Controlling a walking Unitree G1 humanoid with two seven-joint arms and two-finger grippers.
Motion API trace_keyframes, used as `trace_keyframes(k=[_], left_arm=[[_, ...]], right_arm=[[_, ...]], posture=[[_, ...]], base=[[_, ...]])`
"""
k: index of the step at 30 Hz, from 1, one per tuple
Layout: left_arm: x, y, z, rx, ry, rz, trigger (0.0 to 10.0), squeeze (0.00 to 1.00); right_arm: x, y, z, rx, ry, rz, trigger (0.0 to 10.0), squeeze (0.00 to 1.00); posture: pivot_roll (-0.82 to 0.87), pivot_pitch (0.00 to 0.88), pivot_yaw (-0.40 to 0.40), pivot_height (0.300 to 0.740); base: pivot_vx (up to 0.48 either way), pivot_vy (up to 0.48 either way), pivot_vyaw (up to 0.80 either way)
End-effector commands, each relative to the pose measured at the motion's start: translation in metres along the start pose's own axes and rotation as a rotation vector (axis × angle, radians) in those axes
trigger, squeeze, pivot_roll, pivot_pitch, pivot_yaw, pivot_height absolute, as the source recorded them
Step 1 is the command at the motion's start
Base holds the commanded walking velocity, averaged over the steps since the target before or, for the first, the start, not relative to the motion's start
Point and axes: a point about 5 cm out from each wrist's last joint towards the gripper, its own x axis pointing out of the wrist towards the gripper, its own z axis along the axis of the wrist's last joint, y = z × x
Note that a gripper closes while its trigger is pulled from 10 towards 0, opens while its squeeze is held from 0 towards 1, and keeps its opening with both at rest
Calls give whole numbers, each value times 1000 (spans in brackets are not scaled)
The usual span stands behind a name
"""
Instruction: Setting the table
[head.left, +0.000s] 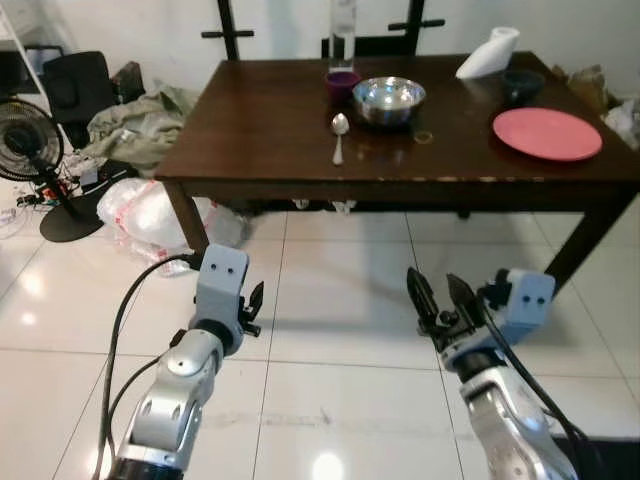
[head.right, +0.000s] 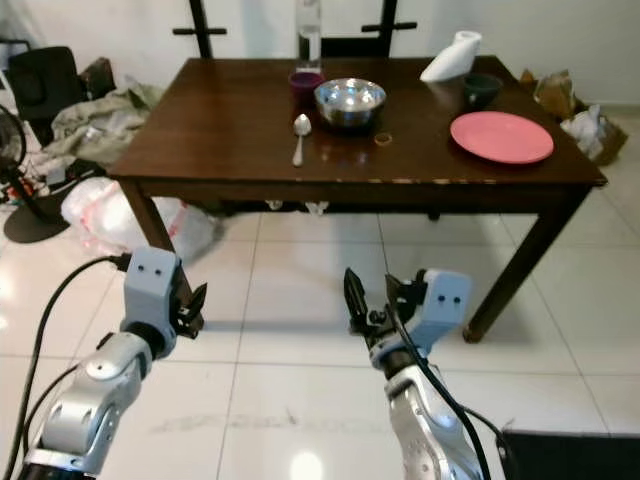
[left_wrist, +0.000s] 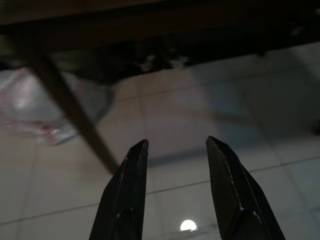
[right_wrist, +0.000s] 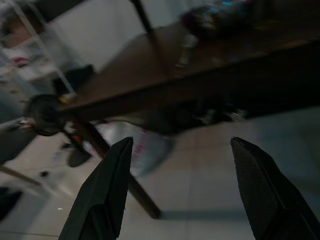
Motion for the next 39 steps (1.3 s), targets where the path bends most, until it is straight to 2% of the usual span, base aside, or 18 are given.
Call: trace_keyframes(k=[1,6,39], left_arm=[[-2,4,-13,4,56,28,10000,0],[-1,6,-12,6,57,46,10000,0],[3,22,-12,17,84,157,10000,0]], right_arm=[[-2,4,-4,25,17,24,10000,0],[-3,8,-3,47,14,49,10000,0],[-3,8,-5,69,24,50,10000,0]], posture=[[34,123,124,740],[37,128,128,740],[43,137,124,740]], base=[[0,0,788],[0,0,788],[0,0,788]])
